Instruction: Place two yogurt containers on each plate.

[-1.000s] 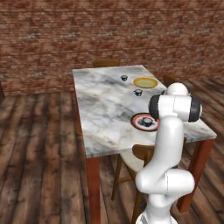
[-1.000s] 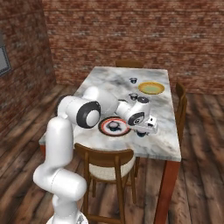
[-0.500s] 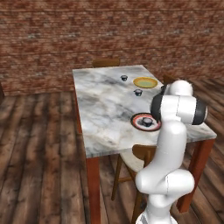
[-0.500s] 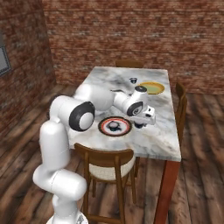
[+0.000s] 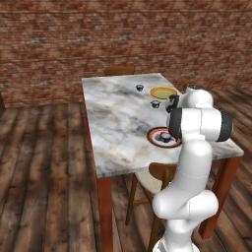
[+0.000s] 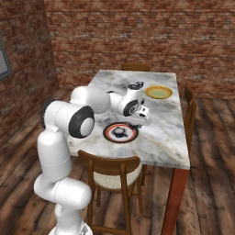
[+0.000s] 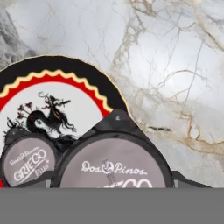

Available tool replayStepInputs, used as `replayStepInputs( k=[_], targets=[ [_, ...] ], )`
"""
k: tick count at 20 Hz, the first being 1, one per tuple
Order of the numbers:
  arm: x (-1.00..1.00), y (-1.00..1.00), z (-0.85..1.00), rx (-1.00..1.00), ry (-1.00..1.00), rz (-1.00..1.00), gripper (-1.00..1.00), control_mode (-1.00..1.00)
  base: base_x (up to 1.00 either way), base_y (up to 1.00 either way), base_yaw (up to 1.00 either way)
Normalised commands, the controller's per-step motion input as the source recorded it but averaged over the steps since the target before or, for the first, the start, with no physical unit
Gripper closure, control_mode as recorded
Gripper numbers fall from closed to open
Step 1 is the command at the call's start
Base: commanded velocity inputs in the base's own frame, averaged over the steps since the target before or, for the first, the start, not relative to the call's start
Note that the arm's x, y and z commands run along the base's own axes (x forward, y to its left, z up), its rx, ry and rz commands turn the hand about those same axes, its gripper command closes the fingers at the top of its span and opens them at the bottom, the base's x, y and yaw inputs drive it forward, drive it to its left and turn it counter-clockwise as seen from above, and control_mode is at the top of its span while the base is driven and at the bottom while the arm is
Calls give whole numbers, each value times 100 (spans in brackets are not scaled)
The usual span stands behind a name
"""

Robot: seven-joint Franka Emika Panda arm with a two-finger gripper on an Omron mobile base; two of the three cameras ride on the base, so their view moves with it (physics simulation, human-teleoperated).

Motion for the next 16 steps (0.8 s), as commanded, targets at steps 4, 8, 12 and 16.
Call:
replayStepInputs(
  k=[4, 8, 12, 16],
  targets=[
    [5, 37, -4, 0, 1, 0, 100, -100, 0, 0, 0],
    [0, 9, -27, 0, 0, 0, 100, -100, 0, 0, 0],
    [0, 6, -38, 0, 1, 0, 100, -100, 0, 0, 0],
    [1, 0, -9, 0, 0, 0, -100, -100, 0, 0, 0]
  ],
)
